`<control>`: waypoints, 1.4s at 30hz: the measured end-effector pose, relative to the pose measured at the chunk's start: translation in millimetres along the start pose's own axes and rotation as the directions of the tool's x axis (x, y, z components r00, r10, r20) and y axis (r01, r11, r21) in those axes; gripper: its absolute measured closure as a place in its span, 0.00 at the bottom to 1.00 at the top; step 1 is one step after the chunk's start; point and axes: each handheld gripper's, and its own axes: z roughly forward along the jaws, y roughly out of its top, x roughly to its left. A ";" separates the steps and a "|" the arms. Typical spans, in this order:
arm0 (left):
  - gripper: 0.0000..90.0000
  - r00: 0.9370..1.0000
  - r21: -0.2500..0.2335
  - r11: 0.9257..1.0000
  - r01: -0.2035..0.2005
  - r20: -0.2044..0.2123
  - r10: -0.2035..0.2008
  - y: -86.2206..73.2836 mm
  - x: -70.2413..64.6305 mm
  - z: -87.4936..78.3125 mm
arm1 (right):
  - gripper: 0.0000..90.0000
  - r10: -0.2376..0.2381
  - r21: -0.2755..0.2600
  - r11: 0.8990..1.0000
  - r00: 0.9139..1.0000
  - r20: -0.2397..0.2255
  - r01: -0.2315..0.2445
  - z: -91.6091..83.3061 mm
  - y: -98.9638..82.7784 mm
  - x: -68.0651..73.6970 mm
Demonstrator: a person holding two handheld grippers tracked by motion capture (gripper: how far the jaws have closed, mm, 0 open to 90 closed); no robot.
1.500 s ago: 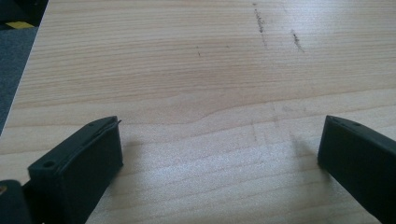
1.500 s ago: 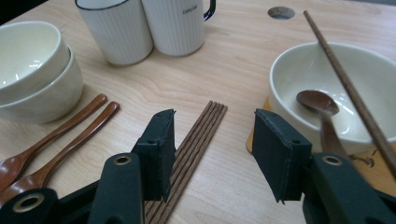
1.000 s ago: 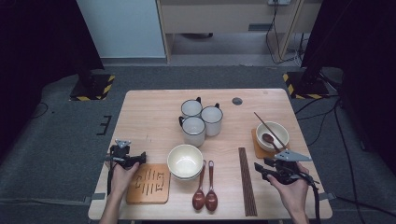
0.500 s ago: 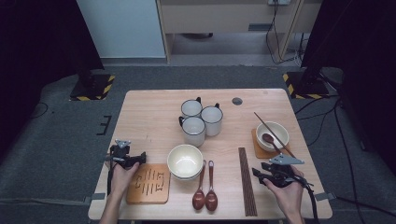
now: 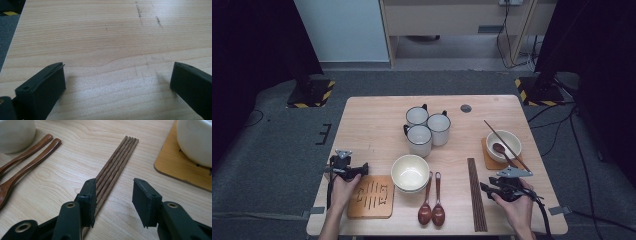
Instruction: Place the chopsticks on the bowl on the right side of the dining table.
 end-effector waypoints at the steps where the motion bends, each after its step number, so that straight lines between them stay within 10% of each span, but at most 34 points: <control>1: 0.00 1.000 0.000 1.000 0.000 0.000 0.000 0.0 0.0 0.0 | 0.61 -0.001 0.004 1.000 1.000 0.002 0.001 0.8 -0.5 -0.3; 42: 0.00 1.000 0.000 1.000 0.000 0.000 0.000 0.0 0.0 0.0 | 0.75 0.006 0.091 0.996 1.000 -0.031 -0.004 21.3 -8.6 3.0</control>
